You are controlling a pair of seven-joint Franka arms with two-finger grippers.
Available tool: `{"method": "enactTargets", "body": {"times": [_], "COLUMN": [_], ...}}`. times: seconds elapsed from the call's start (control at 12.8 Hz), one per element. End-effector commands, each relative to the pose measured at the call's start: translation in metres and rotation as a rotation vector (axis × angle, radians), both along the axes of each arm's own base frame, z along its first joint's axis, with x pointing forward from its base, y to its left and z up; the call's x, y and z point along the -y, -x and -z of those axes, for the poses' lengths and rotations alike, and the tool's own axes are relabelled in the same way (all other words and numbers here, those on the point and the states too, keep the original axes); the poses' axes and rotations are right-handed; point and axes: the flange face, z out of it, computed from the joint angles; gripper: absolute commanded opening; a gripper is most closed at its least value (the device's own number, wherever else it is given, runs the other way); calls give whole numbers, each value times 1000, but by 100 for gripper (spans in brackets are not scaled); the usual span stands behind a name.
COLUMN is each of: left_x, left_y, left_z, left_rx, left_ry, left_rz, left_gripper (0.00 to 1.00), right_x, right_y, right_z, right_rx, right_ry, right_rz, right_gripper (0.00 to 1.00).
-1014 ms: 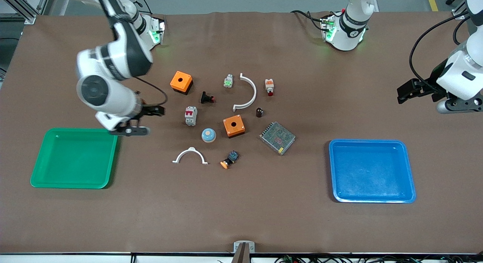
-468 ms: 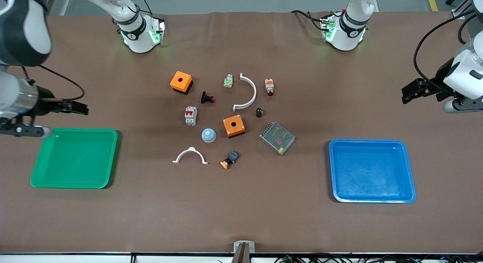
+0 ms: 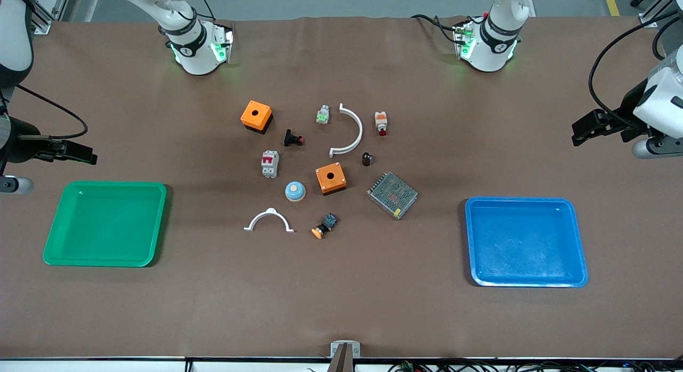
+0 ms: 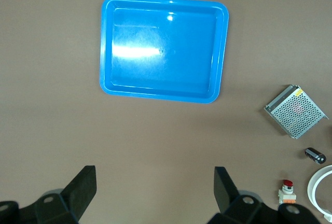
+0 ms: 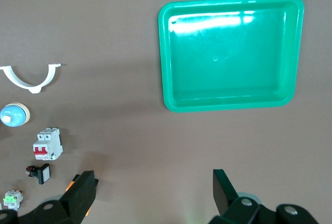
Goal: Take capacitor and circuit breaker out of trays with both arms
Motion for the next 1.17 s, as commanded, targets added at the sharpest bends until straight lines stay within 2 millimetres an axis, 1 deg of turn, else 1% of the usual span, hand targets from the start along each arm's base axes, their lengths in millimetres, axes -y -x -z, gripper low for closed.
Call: {"method": "enactTargets", "body": {"times": [0.0,0.08,0.23,0.31,0.39,0.55,0.7,0.86,0.94,1.09], "left_x": [3,6,13,14,15,18,20,22,21,23], "left_y": [11,13,26,31,32,40,41,42,40,39], "left_z": [-12,-12,-21,-26,-27,-34,-35,-36,-35,-33], "left_rx": [0,-2,12,20,21,21,19,13,11,6], "left_ry": [-6,-5,-9,-9,-7,-5,0,0,1,9], "left_rz": [20,26,38,40,43,44,47,42,51,50], "left_gripper": [100,100,100,100,100,100,100,100,100,100], "right_x": [3,4,0,-3,-2,-1,-5,-11,-14,-25], "right_y": [-7,-7,-6,-4,1,6,13,32,43,61], "right_z": [-21,-25,-26,-25,-22,-22,-33,-43,-45,-53], "right_rx": [37,46,45,26,-6,-32,-23,-12,-10,37], "right_ry": [-6,-5,-11,-4,-6,-9,-14,-18,-22,-24], "right_rz": [-7,-5,-7,-13,-12,-12,-16,-24,-29,-45], "right_gripper": [100,100,100,100,100,100,100,100,100,100]}}
